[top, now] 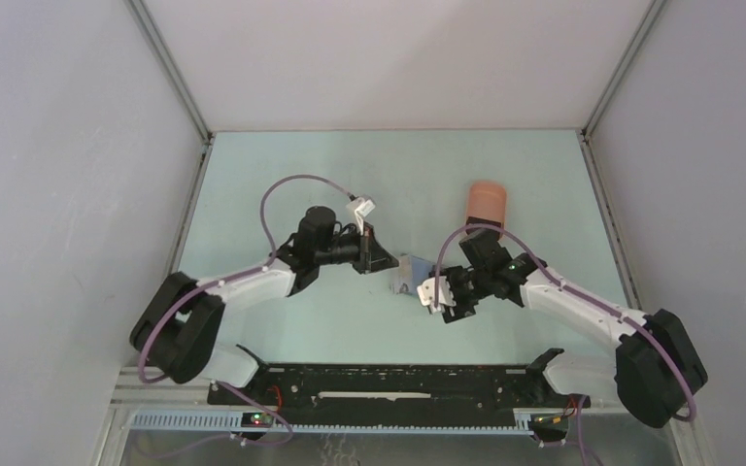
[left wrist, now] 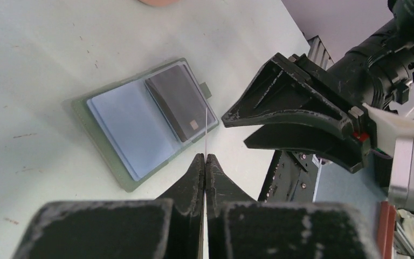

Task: Put the credit cards into the card holder
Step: Insert the credit card into the card holder.

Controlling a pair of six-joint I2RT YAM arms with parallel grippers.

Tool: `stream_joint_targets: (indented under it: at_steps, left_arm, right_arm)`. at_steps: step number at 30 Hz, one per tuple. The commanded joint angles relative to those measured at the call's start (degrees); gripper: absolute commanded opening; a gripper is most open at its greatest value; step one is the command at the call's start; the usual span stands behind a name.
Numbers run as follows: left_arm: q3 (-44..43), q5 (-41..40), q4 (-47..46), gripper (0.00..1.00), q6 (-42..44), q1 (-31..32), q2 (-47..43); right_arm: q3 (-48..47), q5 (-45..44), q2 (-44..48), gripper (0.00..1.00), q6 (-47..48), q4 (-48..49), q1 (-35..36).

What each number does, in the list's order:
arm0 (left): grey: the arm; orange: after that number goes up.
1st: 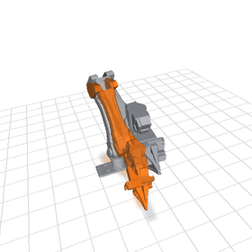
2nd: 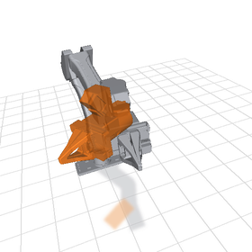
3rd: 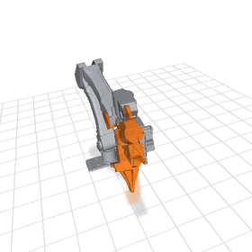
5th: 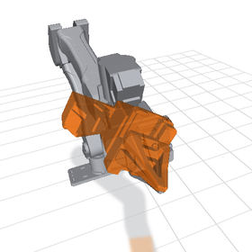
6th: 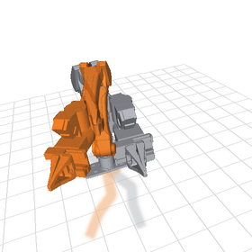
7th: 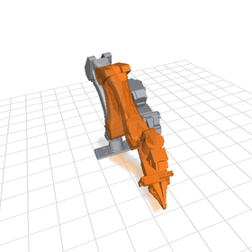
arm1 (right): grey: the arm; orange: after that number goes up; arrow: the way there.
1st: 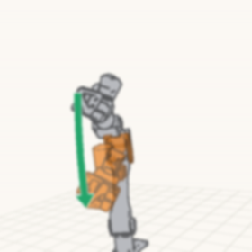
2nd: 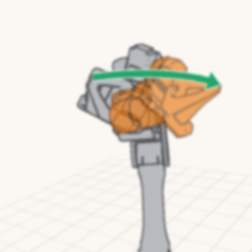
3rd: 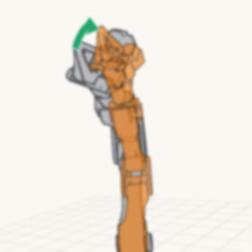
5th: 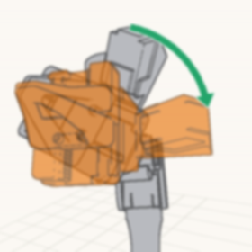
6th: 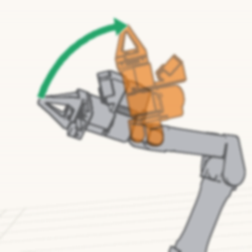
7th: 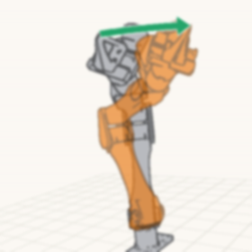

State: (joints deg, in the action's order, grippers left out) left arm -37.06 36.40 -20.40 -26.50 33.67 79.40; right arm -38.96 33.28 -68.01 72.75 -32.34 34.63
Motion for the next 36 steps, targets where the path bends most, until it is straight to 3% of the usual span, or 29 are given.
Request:
stream_joint_targets:
  at_steps: [1,9,24,36]
  left_arm:
    - [-5.64,4.82,-2.31,0.0,-0.82,-0.53,5.97]
    - [-12.44,8.67,-2.32,0.0,-1.01,-1.22,16.2]
    - [-16.08,10.63,-6.93,0.0,-3.86,-1.68,24.06]
    - [-18.63,10.87,-15.23,0.0,-10.12,-1.68,30.48]
  right_arm:
    - [-0.76,-4.87,-4.92,0.67,5.87,8.49,1.75]
    - [-0.75,-7.45,-9.99,0.59,7.51,5.97,2.29]
    - [-0.68,-13.31,-10.74,0.38,10.22,2.65,-1.15]
    - [-0.77,-12.72,-10.13,0.39,9.36,2.49,-2.03]
